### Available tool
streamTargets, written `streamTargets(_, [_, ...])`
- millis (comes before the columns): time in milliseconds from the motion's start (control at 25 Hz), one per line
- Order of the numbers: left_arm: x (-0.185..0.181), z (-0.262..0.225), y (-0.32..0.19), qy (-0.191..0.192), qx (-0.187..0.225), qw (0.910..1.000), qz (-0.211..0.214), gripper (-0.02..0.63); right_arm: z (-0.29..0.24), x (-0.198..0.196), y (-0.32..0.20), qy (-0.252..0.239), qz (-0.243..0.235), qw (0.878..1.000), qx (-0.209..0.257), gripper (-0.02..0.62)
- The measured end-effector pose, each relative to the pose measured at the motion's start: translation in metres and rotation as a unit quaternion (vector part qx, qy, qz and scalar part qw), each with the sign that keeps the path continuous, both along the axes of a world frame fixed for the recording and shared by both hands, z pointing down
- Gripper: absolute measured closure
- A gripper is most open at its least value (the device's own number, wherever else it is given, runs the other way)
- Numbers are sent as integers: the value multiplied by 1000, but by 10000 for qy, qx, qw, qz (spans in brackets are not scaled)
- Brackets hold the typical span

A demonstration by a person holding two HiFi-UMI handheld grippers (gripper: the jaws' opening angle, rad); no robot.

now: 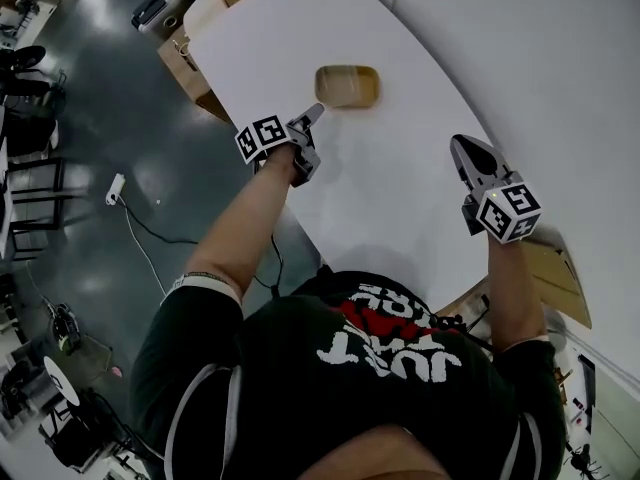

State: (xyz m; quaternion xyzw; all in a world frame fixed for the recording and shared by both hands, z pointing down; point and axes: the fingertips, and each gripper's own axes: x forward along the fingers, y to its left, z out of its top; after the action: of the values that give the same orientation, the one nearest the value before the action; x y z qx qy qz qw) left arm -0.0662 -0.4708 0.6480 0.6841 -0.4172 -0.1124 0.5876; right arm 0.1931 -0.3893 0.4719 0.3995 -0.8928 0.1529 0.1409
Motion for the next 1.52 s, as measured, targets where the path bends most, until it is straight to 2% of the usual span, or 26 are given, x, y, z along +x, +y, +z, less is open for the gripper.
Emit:
streamTargets(240, [8,37,-26,46,-563,9983,-149,416,20,-17,-23,69,-180,9998,-99,588])
streamTargets(560, [10,58,-33,-111,-871,9956,-325,420,44,-11,-23,97,-97,9994,-325,588])
streamTargets(640, [9,62,-33,-221,-921,9950,-319,448,47,-8,-22,79,-52,9993,-372,588])
streamTargets(720, [8,65,-33,-328,-950,9943,-344,503,50,-6,-21,69,-21,9992,-402,588])
streamTargets(1040, [7,60,-32,-113,-857,9949,-523,531,53,-1,-19,23,35,9990,-455,588])
streamTargets(1360, [10,42,-29,402,-678,9950,-606,565,48,-1,-13,44,24,9988,-483,588])
streamTargets(1520, [6,44,-25,351,-803,9942,-627,563,42,1,-8,37,38,9988,-484,588])
